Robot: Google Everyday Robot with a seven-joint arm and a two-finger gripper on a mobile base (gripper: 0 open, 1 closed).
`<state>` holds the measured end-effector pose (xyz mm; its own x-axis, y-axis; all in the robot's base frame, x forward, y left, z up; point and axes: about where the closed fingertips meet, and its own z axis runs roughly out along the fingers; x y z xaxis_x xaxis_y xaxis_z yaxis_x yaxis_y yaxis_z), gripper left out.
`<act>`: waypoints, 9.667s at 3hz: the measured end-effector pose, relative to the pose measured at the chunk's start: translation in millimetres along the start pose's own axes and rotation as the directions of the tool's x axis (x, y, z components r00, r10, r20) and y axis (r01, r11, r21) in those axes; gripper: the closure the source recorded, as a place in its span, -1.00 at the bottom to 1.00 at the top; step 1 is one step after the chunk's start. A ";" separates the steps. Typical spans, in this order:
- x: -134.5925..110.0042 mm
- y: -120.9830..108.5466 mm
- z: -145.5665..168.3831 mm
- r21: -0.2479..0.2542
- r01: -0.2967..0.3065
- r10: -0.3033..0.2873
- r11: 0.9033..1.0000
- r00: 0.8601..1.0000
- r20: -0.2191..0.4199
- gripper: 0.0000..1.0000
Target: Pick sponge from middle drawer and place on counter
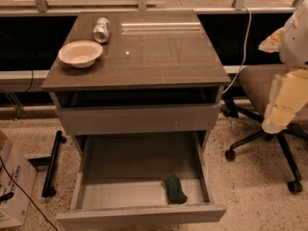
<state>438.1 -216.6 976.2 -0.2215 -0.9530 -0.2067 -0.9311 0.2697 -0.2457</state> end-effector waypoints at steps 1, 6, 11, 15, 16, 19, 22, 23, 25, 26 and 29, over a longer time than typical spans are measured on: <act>-0.3 -0.1 2.6 -0.003 -0.011 0.011 1.000 1.000 0.001 -1.00; -2.4 5.5 181.5 -0.099 -0.627 0.610 0.773 0.777 -0.156 -1.00; -31.0 45.0 344.7 -0.145 -0.796 0.759 0.587 0.604 -0.243 -1.00; -51.6 63.2 461.8 -0.215 -0.897 0.844 0.386 0.437 -0.310 -1.00; -52.9 67.5 498.2 -0.225 -0.923 0.861 0.313 0.376 -0.342 -1.00; -47.7 86.1 551.6 -0.198 -0.953 0.875 0.230 0.292 -0.386 -1.00; -25.4 118.6 631.6 -0.053 -0.995 0.883 0.090 0.104 -0.458 -0.47; -24.9 119.2 632.6 -0.030 -0.994 0.885 0.100 0.103 -0.454 0.00; -26.4 117.5 625.8 -0.030 -0.994 0.885 0.101 0.103 -0.454 0.92; -27.0 116.8 623.7 -0.041 -0.994 0.884 0.102 0.109 -0.454 1.00; -33.2 114.4 602.8 -0.186 -0.966 0.854 0.178 0.246 -0.459 0.72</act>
Offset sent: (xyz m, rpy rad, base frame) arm 0.0110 0.0077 -0.0363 0.0548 0.0786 -0.1217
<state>513.7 -70.9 384.1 -0.9824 -0.0672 0.1744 -0.0056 0.9433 0.3318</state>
